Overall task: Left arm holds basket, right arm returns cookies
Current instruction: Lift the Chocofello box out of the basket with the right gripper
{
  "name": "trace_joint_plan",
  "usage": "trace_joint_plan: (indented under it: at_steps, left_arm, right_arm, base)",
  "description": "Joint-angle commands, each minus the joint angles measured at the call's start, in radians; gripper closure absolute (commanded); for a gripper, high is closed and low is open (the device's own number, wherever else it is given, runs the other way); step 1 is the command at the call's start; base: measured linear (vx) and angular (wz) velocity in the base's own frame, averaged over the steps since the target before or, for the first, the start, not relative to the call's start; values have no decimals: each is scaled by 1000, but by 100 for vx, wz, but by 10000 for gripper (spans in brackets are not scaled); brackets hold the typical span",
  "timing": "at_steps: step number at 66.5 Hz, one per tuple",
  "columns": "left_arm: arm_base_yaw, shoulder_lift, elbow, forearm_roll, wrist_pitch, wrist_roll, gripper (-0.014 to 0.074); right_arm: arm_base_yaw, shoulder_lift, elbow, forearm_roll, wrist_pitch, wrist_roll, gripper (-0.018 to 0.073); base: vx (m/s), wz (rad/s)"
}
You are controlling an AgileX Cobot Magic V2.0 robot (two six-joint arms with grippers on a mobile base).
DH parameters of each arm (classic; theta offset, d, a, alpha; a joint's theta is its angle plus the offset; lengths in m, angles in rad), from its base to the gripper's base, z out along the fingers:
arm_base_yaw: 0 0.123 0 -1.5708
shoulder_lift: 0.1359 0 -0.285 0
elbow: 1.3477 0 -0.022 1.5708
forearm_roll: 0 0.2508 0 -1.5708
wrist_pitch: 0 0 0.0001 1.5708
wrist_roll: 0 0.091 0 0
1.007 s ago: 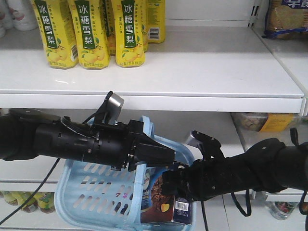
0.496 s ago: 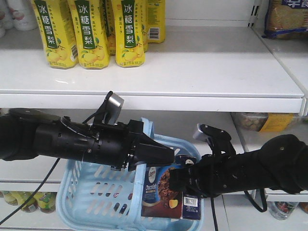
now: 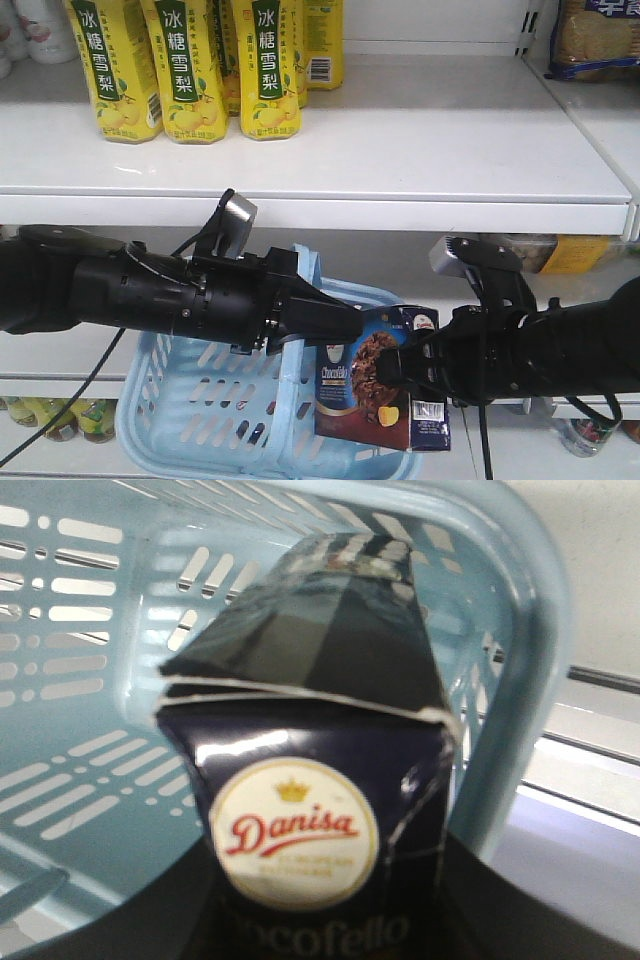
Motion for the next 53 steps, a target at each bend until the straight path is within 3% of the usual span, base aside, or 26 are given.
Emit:
trace_joint_plan:
  at_steps: [1,22,32,53]
  left_arm:
    - [15,-45,-43,-162,-26,18,599]
    - [15,-45,-43,-162,-26,18,599]
    - [15,-45,-43,-162,-26,18,599]
    - [15,-45,-43,-162,-26,18,599]
  right_arm:
    - [-5,-66,-24,-40,-4,53,374]
    - [-16,-215,-24,-174,34,169,374]
    - [-84,-308,-24,-230,105,194,374]
    - [-206,-519,-31,-229,273,181,374]
  base:
    - [0,0]
    - [0,0]
    - [0,0]
    - [0,0]
